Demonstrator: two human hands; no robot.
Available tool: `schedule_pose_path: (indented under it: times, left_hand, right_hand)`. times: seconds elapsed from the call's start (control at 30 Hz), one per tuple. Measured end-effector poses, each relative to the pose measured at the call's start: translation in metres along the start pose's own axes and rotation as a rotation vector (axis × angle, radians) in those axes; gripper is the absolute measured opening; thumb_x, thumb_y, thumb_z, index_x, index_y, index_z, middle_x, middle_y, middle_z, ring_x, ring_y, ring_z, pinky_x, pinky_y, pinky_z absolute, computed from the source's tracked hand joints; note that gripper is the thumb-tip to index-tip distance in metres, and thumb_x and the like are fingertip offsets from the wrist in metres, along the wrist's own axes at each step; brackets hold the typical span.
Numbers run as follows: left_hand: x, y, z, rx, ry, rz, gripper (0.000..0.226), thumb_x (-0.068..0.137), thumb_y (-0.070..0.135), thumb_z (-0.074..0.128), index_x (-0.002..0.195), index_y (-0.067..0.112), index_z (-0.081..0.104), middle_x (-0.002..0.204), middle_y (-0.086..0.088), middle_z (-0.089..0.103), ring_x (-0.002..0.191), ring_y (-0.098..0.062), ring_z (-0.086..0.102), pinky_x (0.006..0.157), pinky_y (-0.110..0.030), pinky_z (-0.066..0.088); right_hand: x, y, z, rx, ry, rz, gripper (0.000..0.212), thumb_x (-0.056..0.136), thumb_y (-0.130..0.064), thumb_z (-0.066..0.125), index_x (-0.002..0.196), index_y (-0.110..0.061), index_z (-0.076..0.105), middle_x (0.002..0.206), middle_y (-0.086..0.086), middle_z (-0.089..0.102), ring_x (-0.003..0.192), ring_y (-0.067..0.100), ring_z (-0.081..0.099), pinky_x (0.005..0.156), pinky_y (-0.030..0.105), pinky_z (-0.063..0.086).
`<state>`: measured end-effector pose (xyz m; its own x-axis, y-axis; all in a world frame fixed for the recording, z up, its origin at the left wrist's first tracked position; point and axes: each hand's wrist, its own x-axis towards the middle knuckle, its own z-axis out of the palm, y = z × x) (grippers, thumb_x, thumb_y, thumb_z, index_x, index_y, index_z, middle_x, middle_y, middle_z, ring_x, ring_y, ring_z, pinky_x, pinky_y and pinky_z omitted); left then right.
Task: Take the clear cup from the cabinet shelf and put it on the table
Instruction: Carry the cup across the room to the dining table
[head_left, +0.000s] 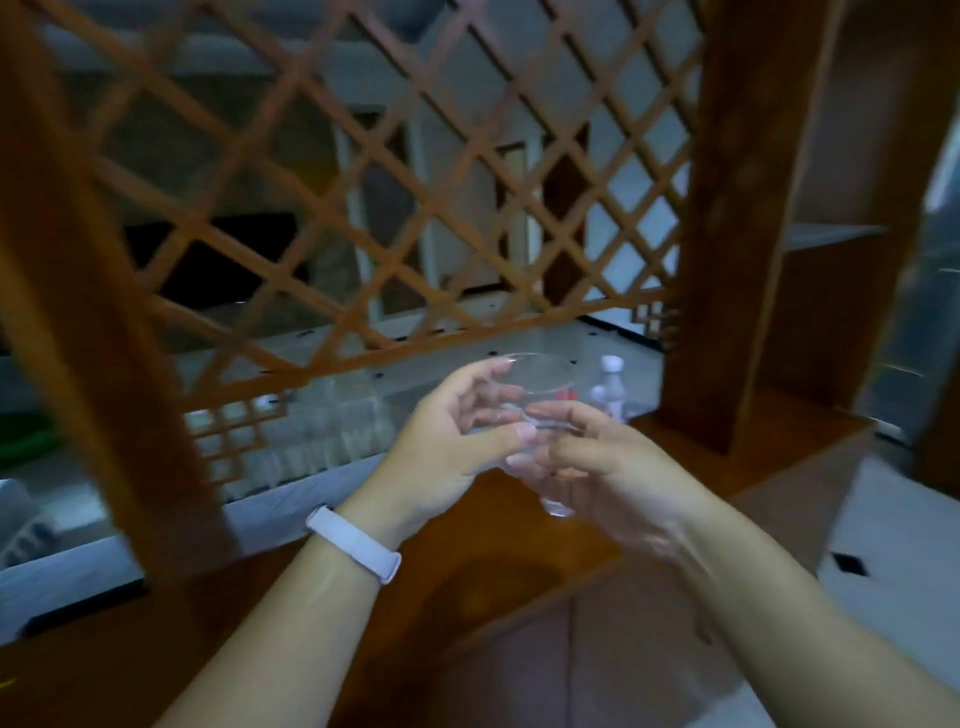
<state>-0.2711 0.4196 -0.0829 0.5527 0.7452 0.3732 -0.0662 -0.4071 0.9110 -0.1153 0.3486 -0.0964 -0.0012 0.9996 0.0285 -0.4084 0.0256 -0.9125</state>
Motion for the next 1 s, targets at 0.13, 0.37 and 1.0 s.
schedule_pose_path:
  times: [0.13, 0.37, 1.0]
  left_hand:
    - [0.035, -0.004, 0.093, -0.05, -0.161, 0.014, 0.052, 0.08, 0.001, 0.07, 0.124, 0.025, 0.054, 0.118, -0.008, 0.064, 0.103, -0.018, 0.066, 0.083, -0.027, 0.055]
    - [0.06, 0.006, 0.232, -0.135, -0.434, 0.042, 0.056, 0.082, -0.001, 0.068, 0.132, 0.014, 0.047, 0.12, -0.011, 0.063, 0.104, -0.018, 0.065, 0.084, -0.027, 0.056]
    - [0.073, 0.005, 0.489, -0.306, -1.037, 0.085, 0.056, 0.085, 0.015, 0.068, 0.135, 0.026, 0.046, 0.121, 0.001, 0.061, 0.112, -0.014, 0.062, 0.086, -0.026, 0.054]
  right_hand:
    - [-0.048, -0.028, -0.077, -0.005, 0.151, -0.081, 0.046, 0.07, 0.013, 0.063, 0.112, -0.004, 0.056, 0.093, 0.018, 0.071, 0.084, 0.031, 0.068, 0.076, 0.035, 0.055]
    - [-0.145, -0.067, -0.168, -0.106, 0.431, -0.153, 0.049, 0.079, 0.011, 0.064, 0.124, -0.005, 0.053, 0.113, 0.021, 0.069, 0.108, 0.039, 0.066, 0.097, 0.046, 0.049]
    - [-0.316, -0.083, -0.295, 0.064, 1.013, -0.317, 0.046, 0.084, 0.007, 0.06, 0.126, -0.012, 0.056, 0.119, 0.018, 0.066, 0.106, 0.031, 0.068, 0.09, 0.036, 0.054]
